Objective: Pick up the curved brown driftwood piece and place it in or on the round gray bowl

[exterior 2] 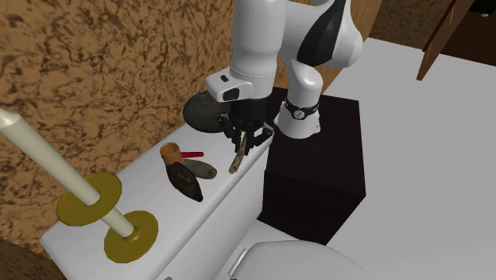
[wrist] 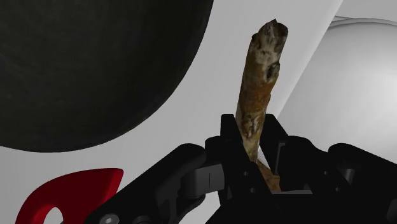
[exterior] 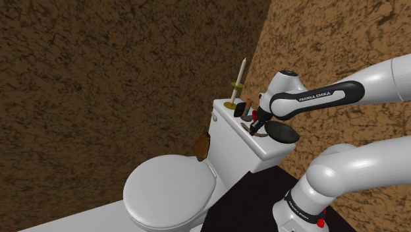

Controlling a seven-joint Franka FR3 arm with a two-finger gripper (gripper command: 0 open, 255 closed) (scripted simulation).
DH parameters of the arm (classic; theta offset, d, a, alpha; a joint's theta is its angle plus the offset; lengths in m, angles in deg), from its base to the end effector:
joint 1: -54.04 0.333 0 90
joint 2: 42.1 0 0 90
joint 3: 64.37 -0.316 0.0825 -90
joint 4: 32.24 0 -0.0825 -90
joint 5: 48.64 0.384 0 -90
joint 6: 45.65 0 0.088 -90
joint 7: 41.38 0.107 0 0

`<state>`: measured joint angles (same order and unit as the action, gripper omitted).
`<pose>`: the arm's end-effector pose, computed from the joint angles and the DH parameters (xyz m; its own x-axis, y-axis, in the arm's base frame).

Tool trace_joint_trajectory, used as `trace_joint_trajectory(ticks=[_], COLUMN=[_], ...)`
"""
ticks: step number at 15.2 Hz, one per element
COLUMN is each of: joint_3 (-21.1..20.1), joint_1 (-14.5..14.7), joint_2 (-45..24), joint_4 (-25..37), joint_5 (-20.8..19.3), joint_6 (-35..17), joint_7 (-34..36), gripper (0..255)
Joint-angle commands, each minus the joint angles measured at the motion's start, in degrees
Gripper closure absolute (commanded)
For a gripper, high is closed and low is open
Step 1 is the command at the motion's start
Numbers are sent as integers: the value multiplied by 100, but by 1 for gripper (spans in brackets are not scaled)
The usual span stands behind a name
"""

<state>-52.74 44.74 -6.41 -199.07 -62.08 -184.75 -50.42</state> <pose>0.3099 -0.1085 0.3501 0.9925 -0.0059 0.1224 -0.0156 -0.9968 0.0782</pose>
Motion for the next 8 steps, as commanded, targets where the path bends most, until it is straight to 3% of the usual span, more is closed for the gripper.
trace_joint_trajectory(ticks=[1, 8], joint_3=[-9, -75], joint_1=[6, 50], joint_2=[73, 487], joint_4=[41, 372], joint_5=[16, 118], joint_6=[112, 855], joint_7=[-8, -57], gripper=[255, 255])
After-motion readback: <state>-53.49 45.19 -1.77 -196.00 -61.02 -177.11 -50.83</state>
